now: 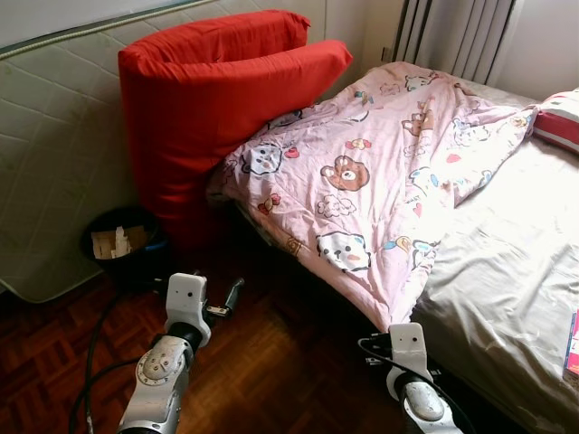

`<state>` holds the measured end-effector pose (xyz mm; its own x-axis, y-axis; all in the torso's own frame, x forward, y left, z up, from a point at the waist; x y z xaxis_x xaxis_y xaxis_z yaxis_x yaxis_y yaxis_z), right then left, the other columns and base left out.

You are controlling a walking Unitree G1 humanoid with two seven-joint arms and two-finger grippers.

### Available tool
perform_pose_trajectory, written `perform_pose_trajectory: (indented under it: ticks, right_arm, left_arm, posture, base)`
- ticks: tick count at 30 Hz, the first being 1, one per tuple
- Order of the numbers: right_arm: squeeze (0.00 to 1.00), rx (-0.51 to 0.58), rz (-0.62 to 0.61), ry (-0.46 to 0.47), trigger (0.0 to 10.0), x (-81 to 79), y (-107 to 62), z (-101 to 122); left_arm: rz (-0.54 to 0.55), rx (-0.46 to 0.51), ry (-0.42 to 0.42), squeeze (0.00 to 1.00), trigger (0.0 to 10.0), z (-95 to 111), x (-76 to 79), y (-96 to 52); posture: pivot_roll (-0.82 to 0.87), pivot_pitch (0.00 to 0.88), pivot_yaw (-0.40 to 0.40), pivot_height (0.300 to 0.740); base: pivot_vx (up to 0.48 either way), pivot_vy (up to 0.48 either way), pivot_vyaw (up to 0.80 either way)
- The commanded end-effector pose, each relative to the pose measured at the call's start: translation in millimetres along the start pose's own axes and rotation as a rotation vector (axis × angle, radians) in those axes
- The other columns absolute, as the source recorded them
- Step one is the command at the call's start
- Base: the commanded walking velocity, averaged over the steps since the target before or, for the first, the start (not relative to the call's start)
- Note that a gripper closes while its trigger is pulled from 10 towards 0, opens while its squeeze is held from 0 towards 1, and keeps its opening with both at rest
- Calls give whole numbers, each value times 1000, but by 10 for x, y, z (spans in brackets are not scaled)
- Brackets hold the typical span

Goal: Clean up the room

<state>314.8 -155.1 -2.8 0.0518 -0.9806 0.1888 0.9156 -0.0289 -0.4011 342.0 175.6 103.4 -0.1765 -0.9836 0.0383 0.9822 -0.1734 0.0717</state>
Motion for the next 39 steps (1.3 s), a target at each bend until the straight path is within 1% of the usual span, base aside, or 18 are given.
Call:
perform_pose_trajectory:
  ticks: [1,2,11,13,18,20,22,23,24,25,27,28,30,32,34,35,37,39]
  right_arm:
    - [604,-27,28,-7,10000,-66,-21,-72]
    - [898,-23,31,-6,10000,-70,-21,-67]
    - [910,-15,28,-5,10000,-64,-22,-60]
    - [973,-15,26,-4,10000,-60,-25,-63]
    - [961,-17,23,-2,10000,-53,-27,-74]
    - [906,-27,24,-2,10000,-53,-33,-101]
    - [906,-32,25,-2,10000,-53,-36,-113]
    - [859,-37,26,-2,10000,-53,-38,-125]
    - [459,-49,27,1,10000,-52,-43,-153]
    - [0,-75,28,18,10000,-45,-62,-223]
    - [0,-151,14,63,10000,3,-126,-423]
    - [0,-151,14,63,10000,3,-126,-423]
    - [0,-212,-9,101,10000,66,-197,-599]
    - [0,-239,-24,115,10000,105,-237,-684]
    - [0,-303,-57,129,10000,193,-335,-870]
    - [0,-345,-82,137,10000,250,-413,-999]
    - [0,-345,-82,137,10000,250,-413,-999]
    - [0,-365,-90,150,10000,265,-465,-1076]
  left_arm:
    - [1,-40,25,0,10000,-69,-24,-31]
    - [1,-41,25,0,10000,-70,-24,-31]
    - [-4,-42,23,0,10000,-72,-13,-26]
    - [-4,-42,23,0,10000,-73,-12,-27]
    - [-3,-44,22,0,10000,-79,-14,-29]
    - [-1,-52,20,0,10000,-99,-18,-34]
    - [1,-55,19,0,10000,-109,-20,-36]
    - [4,-59,15,0,10000,-120,-24,-38]
    - [14,-67,4,0,10000,-143,-37,-44]
    - [42,-89,-29,0,10000,-205,-83,-66]
    - [113,-162,-93,0,10000,-394,-202,-146]
    - [113,-162,-93,0,10000,-394,-202,-146]
    - [162,-251,-115,0,10000,-585,-296,-246]
    - [176,-281,-119,0,10000,-647,-321,-282]
    - [218,-419,-104,0,10000,-903,-390,-469]
    - [243,-523,-98,0,10000,-1100,-413,-647]
    - [243,-523,-98,0,10000,-1100,-413,-647]
    - [255,-597,-97,0,10000,-1242,-404,-788]
  posture:
    - [13,183,29,740]
    - [12,184,30,740]
    - [11,182,30,740]
    - [11,181,30,740]
    - [12,181,30,740]
    - [11,180,30,740]
    - [11,180,30,740]
    - [11,178,30,740]
    - [11,178,30,740]
    - [8,175,29,740]
    - [10,169,29,740]
    - [10,169,29,740]
    - [11,163,28,740]
    - [9,157,28,740]
    - [9,147,29,740]
    - [8,139,29,740]
    - [8,139,29,740]
    - [7,131,29,740]
  base:
    - [0,0,0]
    - [0,0,0]
    - [0,0,0]
    - [0,0,0]
    - [0,0,0]
    - [0,0,0]
    - [0,0,0]
    - [0,0,0]
    - [0,0,0]
    - [0,0,0]
    - [0,0,0]
    - [0,0,0]
    - [0,0,0]
    - [0,0,0]
    - [0,0,0]
    - [0,0,0]
    - [0,0,0]
    - [0,0,0]
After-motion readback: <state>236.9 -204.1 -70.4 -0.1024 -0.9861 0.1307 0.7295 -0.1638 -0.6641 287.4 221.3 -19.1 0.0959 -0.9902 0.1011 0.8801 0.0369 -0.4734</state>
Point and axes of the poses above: a point about 5 cm out from each wrist's last joint towards the gripper, its own y axis pointing out of the wrist towards the gripper, its own z axis along the axis of the wrist's last joint, x = y × z, the point moved 2 cm from there along y, pointing out of the wrist towards the gripper, and after that the axes turned 6 degrees about -y, right-handed, at the moved point
